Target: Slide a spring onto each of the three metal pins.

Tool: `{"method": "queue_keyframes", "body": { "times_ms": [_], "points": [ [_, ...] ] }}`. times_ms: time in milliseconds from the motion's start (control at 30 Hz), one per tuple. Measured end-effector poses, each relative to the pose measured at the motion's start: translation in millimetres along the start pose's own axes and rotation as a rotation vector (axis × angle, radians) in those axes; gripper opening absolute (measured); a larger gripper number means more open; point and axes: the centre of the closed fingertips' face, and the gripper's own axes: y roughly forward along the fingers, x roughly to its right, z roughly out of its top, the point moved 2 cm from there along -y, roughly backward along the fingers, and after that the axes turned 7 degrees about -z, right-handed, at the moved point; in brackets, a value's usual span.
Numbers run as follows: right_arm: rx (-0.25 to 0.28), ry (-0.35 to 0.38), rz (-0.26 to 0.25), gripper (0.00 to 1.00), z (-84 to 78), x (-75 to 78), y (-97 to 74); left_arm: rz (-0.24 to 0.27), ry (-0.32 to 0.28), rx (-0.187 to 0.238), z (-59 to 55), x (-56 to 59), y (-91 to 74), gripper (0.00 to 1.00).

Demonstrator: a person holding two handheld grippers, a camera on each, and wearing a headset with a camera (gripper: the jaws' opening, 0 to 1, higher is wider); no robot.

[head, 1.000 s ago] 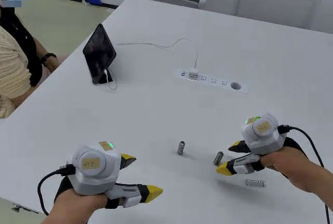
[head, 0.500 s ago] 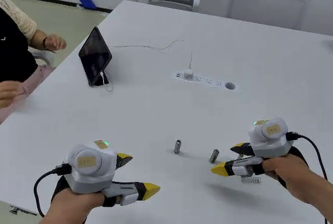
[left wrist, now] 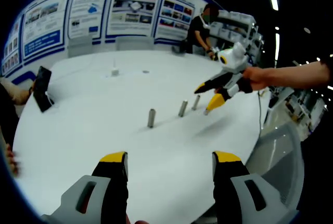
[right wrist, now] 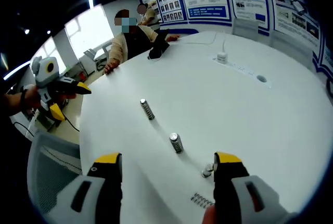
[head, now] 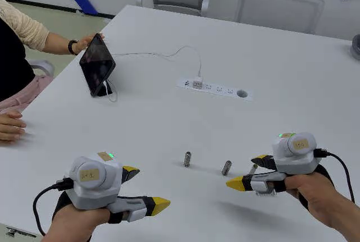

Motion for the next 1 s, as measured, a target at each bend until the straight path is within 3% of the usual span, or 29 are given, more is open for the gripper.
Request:
{"method": "queue_keyframes", "body": {
  "times_ms": [467,1000],
  "points": [
    [0.076,0.100,-0.036,0.75,-10.9,4.4,-24.0,-0.020,0.010,-0.005,1.5,7.0,8.0,0.67],
    [0.107,0.178,-0.084,0.78,-41.7,9.6,-56.6,-0.058,0.028,-0.012,10.1,18.1,26.0,0.68]
  ]
}}
